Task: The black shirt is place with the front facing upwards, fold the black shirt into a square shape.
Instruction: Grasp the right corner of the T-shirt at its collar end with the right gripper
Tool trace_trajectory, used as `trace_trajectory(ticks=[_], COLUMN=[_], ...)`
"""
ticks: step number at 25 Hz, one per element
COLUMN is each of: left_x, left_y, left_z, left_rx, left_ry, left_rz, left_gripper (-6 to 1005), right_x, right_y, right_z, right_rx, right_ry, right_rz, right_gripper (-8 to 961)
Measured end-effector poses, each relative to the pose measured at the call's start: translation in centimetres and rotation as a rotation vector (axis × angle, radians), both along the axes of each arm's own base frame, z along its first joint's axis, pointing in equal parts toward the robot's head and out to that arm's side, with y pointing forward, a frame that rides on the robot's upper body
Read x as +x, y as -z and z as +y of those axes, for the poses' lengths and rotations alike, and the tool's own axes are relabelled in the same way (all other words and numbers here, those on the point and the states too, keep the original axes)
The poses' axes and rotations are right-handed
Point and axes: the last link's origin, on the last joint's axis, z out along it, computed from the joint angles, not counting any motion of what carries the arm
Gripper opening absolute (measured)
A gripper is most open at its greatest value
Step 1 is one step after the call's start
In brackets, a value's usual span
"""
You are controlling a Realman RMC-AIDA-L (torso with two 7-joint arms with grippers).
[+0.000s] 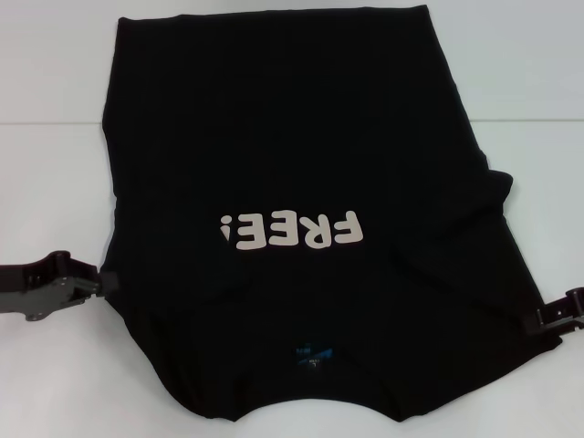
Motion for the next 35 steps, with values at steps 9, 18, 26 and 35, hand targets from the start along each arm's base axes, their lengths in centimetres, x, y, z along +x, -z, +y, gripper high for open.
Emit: trace_trajectory(ticks=[9,18,26,35], left_x=[0.0,0.1,0.0,0.0], left_y=[0.0,0.0,0.1,0.1], left_z=[0.0,0.1,0.0,0.0], left_rx=[0.002,0.004,0.004,0.003], left_ry=[0.000,0.001,-0.003,-0.002], left_rz=[-0.001,-0.001,-0.004,-0.005], left_gripper=[43,46,48,51], right_x=[-0.3,-1.6,-2.0,-2.1], right_y=[0.7,1.6,2.1,2.2], right_z=[0.0,0.4,0.3,0.2], right_rx=[-0.008,-0.031,-0.053,-0.056], right_ry=[-0.002,-0.028,-0.037,-0.034], right_rz=[0.008,0.028,0.043,0.052], right_gripper=[600,594,589,227])
